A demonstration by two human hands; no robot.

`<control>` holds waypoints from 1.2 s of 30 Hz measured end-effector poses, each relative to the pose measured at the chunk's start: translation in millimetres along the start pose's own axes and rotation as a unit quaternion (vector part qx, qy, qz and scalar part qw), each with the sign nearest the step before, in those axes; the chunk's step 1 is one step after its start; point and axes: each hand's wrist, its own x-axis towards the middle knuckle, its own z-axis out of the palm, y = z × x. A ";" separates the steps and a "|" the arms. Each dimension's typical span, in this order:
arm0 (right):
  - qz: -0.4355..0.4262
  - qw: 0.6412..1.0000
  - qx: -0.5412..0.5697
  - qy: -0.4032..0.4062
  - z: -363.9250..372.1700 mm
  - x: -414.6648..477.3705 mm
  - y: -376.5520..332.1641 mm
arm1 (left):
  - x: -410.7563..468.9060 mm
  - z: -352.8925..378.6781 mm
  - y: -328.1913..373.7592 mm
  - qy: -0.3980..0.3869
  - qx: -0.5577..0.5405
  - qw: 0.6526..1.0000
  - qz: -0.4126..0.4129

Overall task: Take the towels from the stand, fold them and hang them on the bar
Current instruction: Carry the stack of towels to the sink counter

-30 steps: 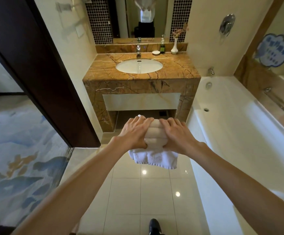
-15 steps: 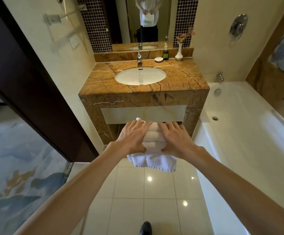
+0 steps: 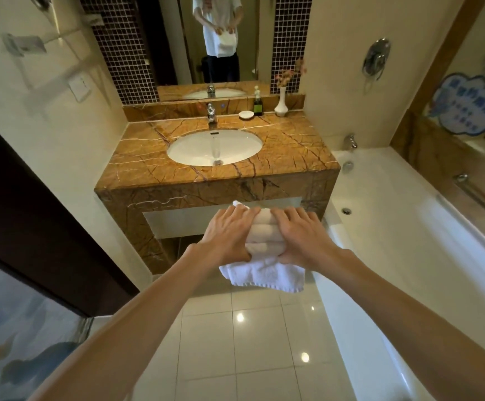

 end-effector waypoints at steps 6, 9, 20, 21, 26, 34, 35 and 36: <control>0.015 1.000 -0.002 -0.011 3.8 27.3 40.5 | 56.8 6.1 0.4 -0.011 -0.003 1.000 0.017; 0.017 1.000 0.002 -0.012 9.2 44.7 68.2 | 89.8 11.2 2.7 -0.017 0.001 1.000 0.017; 0.011 1.000 -0.006 0.001 9.3 123.2 149.9 | 193.4 9.0 -11.5 -0.001 0.033 0.999 0.019; 0.007 1.000 -0.006 0.003 8.9 130.4 153.3 | 199.0 8.5 -14.9 0.002 0.034 0.999 0.018; -0.016 1.000 -0.017 0.018 8.7 171.0 168.5 | 230.3 10.3 -39.2 0.002 0.032 0.999 0.008; -0.014 0.999 -0.022 0.027 7.1 249.0 189.8 | 300.7 18.4 -93.7 0.009 0.021 1.000 0.013; -0.011 0.999 -0.023 0.028 5.7 259.7 193.4 | 310.9 19.3 -100.2 0.012 0.019 1.000 0.012; -0.009 0.999 -0.025 0.031 4.2 270.6 197.2 | 320.9 19.8 -106.4 0.017 0.017 1.000 0.011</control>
